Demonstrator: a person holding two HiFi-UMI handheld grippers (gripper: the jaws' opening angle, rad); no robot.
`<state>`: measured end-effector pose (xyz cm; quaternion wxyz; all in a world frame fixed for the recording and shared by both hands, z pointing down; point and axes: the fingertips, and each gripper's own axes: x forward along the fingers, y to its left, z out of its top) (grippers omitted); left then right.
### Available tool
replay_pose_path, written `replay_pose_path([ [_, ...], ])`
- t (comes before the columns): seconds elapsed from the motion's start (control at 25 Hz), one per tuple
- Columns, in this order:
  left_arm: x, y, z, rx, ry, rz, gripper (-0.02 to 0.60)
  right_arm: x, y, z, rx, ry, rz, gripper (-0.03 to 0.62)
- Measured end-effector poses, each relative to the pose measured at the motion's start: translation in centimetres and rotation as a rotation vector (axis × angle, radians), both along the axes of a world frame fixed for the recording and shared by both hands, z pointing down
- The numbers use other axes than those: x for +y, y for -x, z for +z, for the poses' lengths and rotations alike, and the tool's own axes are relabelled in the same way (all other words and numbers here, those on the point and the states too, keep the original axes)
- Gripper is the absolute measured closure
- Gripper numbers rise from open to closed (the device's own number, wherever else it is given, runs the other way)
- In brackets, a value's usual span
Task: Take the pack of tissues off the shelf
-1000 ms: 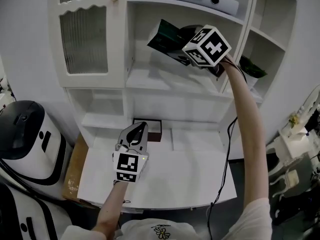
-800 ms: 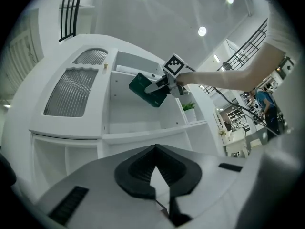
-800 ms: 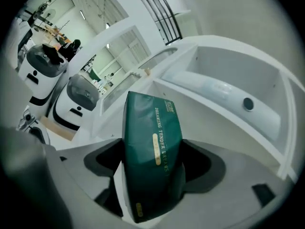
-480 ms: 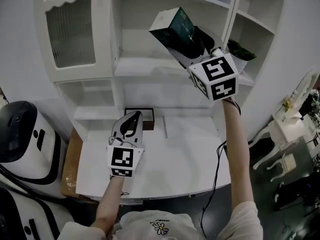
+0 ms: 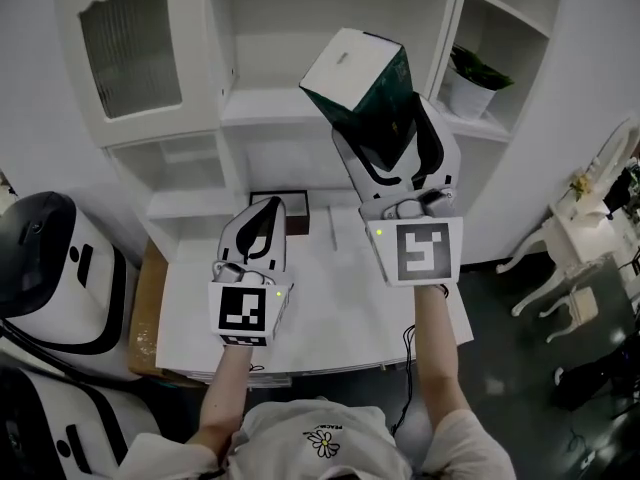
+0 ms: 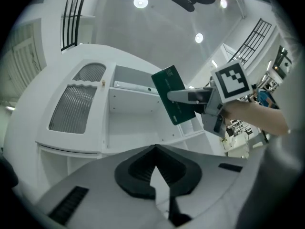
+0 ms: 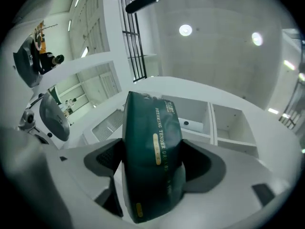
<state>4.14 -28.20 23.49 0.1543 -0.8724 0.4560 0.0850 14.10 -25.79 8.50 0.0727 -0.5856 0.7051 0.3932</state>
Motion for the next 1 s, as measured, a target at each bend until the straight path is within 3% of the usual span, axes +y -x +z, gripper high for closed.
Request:
replay_pose_path([
  [0.16, 1.4, 0.6, -0.1, 0.018, -0.011, -0.019, 0.581, 2.6, -0.3, 3.3, -0.129, 0.003, -0.004, 0.197],
  [0.44, 3.1, 1.7, -0.8, 0.088, -0.033, -0.037, 0.581, 6.1, -0.7, 7.0, -0.201, -0.014, -0.003, 0.197],
  [0.68, 4.5, 2.1, 1.4, 0.102, 0.019, -0.057, 0.581, 7.8, -2.2, 10.5, -0.349, 0.017, -0.009, 0.197],
  [1.0, 5.6, 2.6, 3.1, 0.113, -0.009, -0.076, 0.581, 8.6, -3.6, 14.8, -0.431, 0.073, 0.035, 0.197],
])
